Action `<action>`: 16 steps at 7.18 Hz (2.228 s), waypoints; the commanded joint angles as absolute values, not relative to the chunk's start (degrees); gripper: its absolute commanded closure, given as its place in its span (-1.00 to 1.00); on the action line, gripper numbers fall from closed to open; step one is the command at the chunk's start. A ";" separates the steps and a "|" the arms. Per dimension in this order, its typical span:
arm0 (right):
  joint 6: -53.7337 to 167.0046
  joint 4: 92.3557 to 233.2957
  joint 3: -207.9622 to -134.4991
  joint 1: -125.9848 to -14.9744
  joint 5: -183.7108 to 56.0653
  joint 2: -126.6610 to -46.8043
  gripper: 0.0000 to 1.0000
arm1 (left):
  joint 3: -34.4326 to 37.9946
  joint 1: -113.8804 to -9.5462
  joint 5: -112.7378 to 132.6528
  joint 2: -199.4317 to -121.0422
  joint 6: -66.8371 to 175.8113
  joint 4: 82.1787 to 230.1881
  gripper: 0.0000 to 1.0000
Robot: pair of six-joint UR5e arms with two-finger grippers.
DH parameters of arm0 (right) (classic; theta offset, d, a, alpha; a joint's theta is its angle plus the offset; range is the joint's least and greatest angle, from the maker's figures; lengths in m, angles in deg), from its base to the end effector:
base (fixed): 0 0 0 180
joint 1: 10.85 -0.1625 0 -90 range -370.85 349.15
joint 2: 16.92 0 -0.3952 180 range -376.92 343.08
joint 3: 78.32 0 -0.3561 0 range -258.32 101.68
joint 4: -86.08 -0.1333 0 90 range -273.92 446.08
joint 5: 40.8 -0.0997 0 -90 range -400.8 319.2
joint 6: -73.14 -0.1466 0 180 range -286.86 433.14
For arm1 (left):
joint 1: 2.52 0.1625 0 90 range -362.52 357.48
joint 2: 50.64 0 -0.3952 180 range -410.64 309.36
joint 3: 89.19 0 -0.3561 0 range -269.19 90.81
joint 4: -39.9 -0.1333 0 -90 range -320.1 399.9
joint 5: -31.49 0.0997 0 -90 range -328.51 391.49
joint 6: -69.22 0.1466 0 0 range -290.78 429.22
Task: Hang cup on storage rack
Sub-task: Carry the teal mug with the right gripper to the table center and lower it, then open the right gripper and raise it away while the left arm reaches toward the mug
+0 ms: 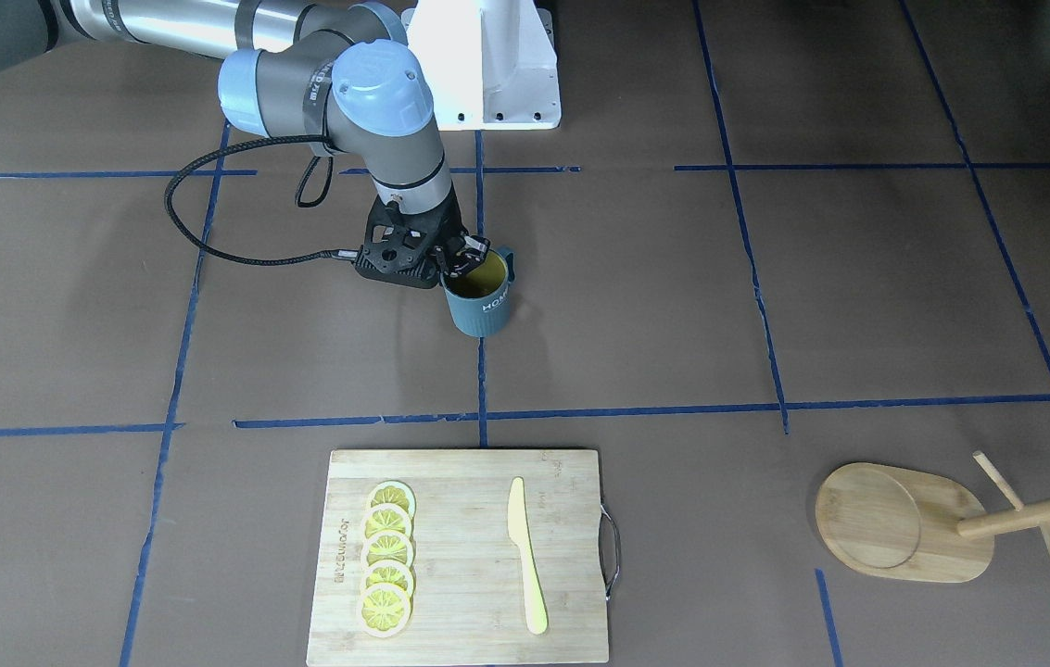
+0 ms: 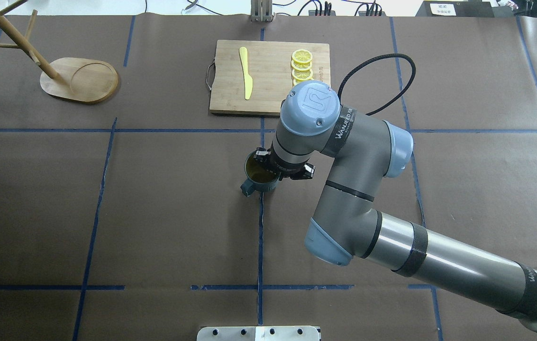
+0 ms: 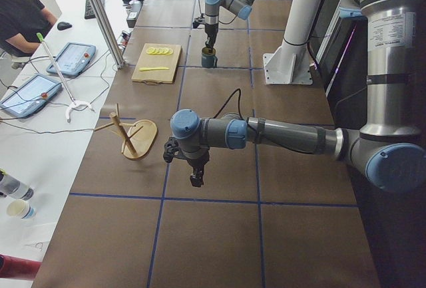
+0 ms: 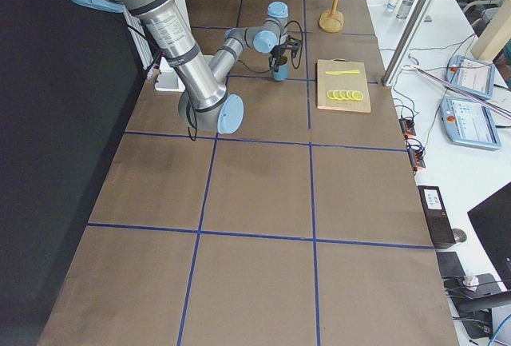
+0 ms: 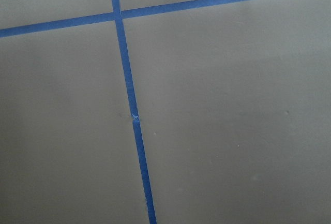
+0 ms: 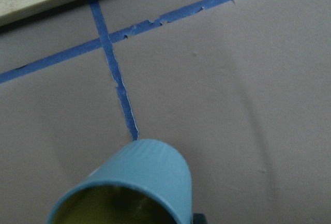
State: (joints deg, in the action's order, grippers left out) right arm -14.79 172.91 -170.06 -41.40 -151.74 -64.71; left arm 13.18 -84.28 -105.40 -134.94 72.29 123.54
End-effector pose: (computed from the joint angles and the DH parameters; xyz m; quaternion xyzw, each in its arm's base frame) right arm -0.5531 -0.4204 0.2282 -0.0495 -0.4240 0.1513 0.8916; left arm 0.0334 -0.4142 0.6140 -0.0155 0.3976 0.0915 0.9129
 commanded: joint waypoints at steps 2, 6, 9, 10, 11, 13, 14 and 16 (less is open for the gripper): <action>-15.55 173.18 -169.90 -40.73 -152.24 -65.00 0.08 | 16.17 -82.51 -105.53 -135.10 72.30 123.75 -1.00; -15.46 173.27 -182.15 -52.30 -164.62 -72.77 -1.00 | 23.14 -66.83 -105.18 -150.78 69.16 123.66 -1.00; -8.29 173.27 -187.92 -61.88 -170.50 -84.75 -1.00 | 23.14 -52.86 -101.01 -156.88 39.82 142.38 -0.99; -3.81 173.27 -188.18 -64.70 -172.01 -86.86 -1.00 | 21.57 -44.26 -86.78 -158.64 34.38 151.78 -0.98; 0.32 173.27 -187.93 -67.68 -172.02 -89.06 -1.00 | 17.73 -36.17 -78.02 -160.23 34.50 159.36 -0.98; 8.69 173.18 -188.10 -71.83 -172.37 -93.38 -1.00 | 5.61 -32.33 -69.43 -164.79 37.74 180.87 -0.82; 8.80 173.18 -187.92 -71.76 -172.37 -93.74 -1.00 | -0.01 -31.96 -69.23 -165.25 38.01 190.80 -0.95; 8.80 173.18 -187.75 -71.67 -172.29 -93.74 -1.00 | -9.79 -29.87 -68.54 -168.92 38.02 205.55 -0.95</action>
